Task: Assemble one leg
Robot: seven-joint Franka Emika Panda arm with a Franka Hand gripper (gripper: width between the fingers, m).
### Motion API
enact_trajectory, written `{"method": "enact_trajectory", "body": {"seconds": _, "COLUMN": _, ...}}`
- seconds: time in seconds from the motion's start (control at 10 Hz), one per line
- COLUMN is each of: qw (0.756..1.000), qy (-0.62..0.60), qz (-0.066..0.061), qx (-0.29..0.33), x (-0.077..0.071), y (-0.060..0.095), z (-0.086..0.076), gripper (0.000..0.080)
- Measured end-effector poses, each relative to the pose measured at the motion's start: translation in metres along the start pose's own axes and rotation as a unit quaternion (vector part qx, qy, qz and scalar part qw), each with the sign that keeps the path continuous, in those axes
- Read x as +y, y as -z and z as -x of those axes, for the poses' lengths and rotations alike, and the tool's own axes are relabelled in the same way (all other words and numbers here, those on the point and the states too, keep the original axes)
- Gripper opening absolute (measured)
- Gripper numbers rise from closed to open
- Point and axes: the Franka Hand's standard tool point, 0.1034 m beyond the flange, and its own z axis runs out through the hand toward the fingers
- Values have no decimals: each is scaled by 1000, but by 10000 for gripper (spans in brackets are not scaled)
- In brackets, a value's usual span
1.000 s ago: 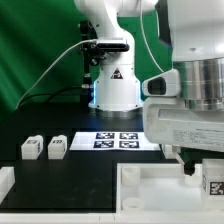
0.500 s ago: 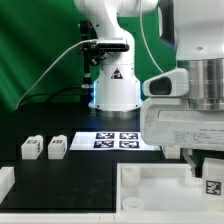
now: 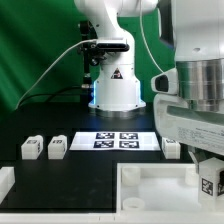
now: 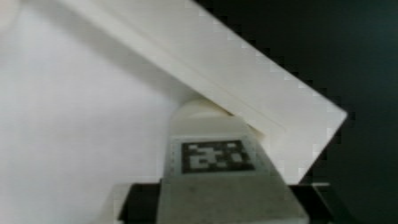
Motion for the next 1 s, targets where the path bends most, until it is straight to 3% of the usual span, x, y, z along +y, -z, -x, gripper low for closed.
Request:
{"method": "enact_trajectory", "body": {"seconds": 0.1, "qw": 993, "qy": -120, "qz": -4, "qx": -13, "x": -1, "y": 0, "z": 1, "gripper": 290}}
{"method": "enact_trajectory", "body": {"seconds": 0.3, "qw": 968, "qy": -248, "qz": -8, "qx": -23, "x": -2, "y": 0, "z": 2, "gripper": 291}}
{"method": "enact_trajectory", "body": {"seconds": 0.4, "qw": 951, "qy": -307, "qz": -17, "qx": -25, "x": -3, "y": -1, "z": 2, "gripper": 291}}
{"method": "enact_trajectory", "body": {"seconds": 0.7, "qw": 936, "qy": -351, "qz": -15, "qx": -12, "x": 0, "y": 0, "z": -5, "gripper": 295}}
{"method": "enact_trajectory", "body": {"seconds": 0.8, "qw": 938, "qy": -345, "qz": -14, "qx": -14, "x": 0, "y": -1, "z": -3, "gripper": 439}}
{"method": "enact_trajectory", "body": {"seconds": 0.9, "qw": 939, "qy": -344, "qz": -14, "qx": -14, "x": 0, "y": -1, "z": -3, "gripper": 439}}
{"method": "enact_trajectory", "body": {"seconds": 1.0, "qw": 939, "qy": -344, "qz": -14, "qx": -14, "x": 1, "y": -1, "z": -3, "gripper": 571}}
